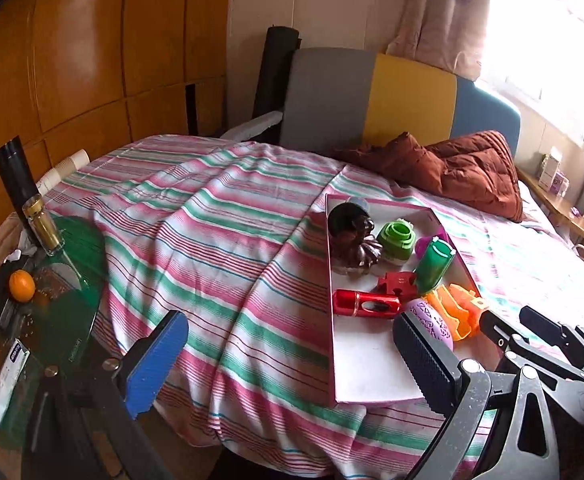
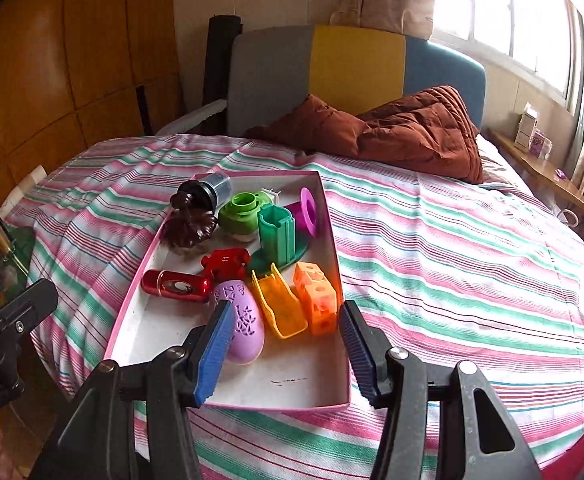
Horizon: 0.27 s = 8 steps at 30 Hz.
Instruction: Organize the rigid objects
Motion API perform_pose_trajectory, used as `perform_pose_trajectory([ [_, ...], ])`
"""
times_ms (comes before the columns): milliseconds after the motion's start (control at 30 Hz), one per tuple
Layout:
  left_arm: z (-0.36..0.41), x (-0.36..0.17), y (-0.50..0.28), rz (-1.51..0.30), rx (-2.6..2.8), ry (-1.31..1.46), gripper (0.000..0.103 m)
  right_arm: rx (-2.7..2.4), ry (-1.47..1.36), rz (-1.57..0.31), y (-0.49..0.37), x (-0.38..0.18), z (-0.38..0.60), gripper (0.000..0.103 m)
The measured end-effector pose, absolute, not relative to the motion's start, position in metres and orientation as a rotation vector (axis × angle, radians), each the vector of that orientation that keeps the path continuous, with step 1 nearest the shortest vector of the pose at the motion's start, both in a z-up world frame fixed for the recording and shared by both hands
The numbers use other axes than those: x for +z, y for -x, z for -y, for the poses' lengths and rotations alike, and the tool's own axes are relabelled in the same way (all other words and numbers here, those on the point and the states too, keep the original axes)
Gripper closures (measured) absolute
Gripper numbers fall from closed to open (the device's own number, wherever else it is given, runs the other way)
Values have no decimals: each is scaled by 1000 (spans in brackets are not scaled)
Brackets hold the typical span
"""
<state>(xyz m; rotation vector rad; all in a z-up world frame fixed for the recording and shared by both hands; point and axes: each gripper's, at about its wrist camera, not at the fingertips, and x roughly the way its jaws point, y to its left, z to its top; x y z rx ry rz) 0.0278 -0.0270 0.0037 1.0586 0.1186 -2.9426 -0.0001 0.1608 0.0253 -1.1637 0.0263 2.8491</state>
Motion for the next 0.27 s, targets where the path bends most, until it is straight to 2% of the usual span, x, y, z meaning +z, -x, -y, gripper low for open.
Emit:
perform_pose_trajectory([
  [267, 26, 4, -27, -99, -2936, -1048, 4, 2860, 1161, -14, -1, 25, -158, 48],
])
